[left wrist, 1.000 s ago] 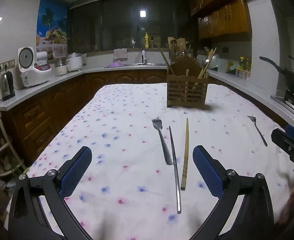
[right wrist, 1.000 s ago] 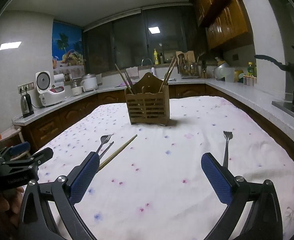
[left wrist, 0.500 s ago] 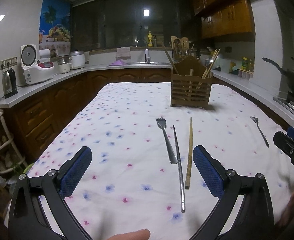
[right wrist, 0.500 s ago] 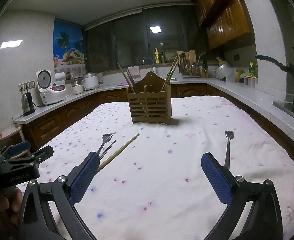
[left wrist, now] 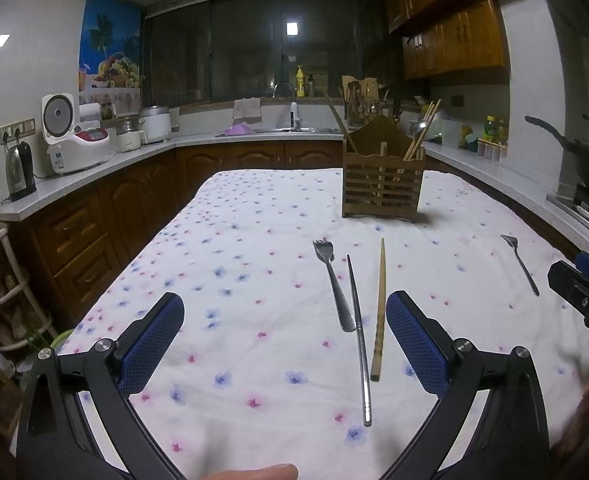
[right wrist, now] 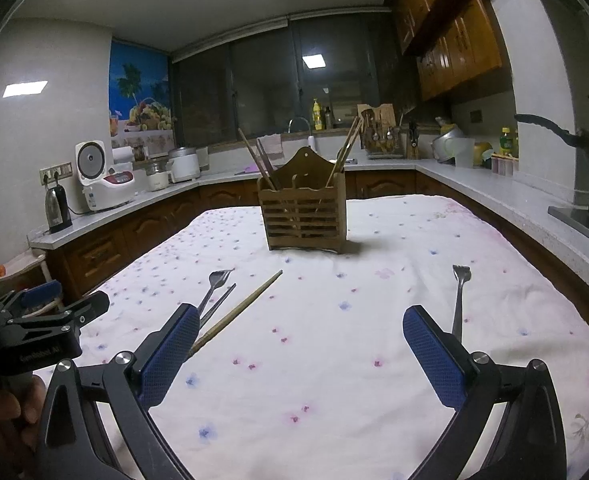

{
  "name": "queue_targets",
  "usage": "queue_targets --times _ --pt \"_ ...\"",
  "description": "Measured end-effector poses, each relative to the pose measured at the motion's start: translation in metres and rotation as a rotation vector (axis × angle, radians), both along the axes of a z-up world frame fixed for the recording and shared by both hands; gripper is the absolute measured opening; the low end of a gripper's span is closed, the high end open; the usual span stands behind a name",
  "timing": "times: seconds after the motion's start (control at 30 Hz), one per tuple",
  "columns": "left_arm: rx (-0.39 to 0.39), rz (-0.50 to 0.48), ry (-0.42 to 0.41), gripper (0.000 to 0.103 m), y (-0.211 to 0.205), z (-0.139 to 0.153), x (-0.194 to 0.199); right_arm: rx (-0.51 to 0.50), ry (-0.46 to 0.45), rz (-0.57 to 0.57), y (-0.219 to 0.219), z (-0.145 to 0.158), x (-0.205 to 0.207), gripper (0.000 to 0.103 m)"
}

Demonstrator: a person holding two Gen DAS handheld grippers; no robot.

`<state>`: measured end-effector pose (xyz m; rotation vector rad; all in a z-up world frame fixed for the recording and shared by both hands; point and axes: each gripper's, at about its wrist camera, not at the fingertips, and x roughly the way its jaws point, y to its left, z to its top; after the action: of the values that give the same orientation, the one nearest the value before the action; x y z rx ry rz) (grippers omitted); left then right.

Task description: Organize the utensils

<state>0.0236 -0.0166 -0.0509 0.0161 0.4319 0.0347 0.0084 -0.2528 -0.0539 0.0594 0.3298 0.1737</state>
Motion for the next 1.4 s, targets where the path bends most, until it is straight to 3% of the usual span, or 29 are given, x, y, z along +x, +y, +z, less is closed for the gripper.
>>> queue_targets --times 1.4 --pt "0.024 -0.015 -0.032 0.103 -0.0043 0.0052 -0.0064 0.004 -0.007 0.004 -0.0005 0.0035 -0.0001 0.102"
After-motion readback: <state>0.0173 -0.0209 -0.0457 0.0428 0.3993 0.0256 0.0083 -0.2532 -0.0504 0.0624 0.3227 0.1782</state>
